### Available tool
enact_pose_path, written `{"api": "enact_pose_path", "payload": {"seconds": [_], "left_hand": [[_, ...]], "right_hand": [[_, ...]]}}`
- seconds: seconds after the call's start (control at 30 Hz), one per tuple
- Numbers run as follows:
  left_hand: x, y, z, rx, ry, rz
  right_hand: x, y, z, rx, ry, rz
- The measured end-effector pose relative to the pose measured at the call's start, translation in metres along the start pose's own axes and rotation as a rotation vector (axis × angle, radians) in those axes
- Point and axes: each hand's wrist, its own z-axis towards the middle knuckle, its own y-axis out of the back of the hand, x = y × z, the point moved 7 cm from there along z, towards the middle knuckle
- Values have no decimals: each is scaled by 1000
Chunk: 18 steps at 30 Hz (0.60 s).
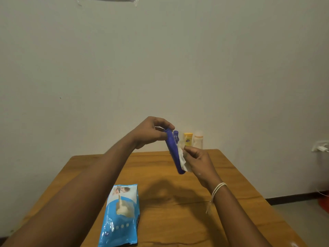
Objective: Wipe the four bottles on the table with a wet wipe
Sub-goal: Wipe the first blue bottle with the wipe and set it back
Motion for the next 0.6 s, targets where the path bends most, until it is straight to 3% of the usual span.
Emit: {"api": "enact_pose_path", "payload": {"seconds": [0.2,0.37,0.47,0.6], "left_hand": [[-2,-4,5,-27,-63,-196],[2,14,2,-11,-86,-431],[6,9,-1,10,-75,-430],[3,-6,-2,6,-80,-352]], "right_hand": [[41,-16,3,73,85,124],[5,-9,-16,159,-78,207],[-1,-16,-19,195,-122,294],[33,-21,-1,67,8,238]]}}
